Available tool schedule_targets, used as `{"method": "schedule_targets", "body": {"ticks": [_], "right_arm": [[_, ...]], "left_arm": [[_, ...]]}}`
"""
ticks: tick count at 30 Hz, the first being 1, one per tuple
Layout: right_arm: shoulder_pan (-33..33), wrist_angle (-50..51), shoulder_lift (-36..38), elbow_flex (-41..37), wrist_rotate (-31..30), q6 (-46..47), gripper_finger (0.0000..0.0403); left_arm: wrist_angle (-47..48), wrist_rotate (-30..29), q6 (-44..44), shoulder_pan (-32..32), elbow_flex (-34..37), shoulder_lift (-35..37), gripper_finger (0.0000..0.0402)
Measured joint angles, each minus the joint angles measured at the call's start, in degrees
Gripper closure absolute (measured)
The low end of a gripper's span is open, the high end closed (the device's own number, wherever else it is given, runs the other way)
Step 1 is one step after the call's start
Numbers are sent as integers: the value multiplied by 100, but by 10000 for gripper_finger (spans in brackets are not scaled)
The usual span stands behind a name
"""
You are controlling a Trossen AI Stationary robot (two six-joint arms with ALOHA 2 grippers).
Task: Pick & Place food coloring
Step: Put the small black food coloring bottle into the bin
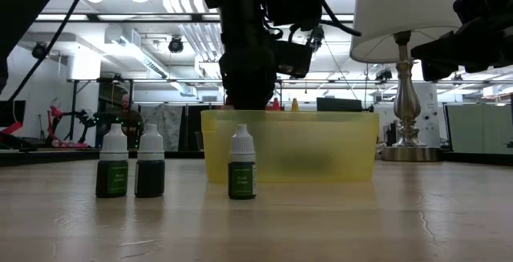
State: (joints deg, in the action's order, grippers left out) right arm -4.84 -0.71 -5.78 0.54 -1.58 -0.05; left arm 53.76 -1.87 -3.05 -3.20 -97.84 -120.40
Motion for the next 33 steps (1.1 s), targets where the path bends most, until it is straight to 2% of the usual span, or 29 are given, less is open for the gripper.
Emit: {"method": "schedule_targets", "body": {"ticks": [25, 33], "right_arm": [[0, 0, 0, 1, 0, 1, 394], [1, 0, 0, 1, 0, 1, 394]], "left_arm": [[-280, 256, 116, 4, 24, -162, 351], [-323, 286, 116, 2, 24, -162, 333]]}}
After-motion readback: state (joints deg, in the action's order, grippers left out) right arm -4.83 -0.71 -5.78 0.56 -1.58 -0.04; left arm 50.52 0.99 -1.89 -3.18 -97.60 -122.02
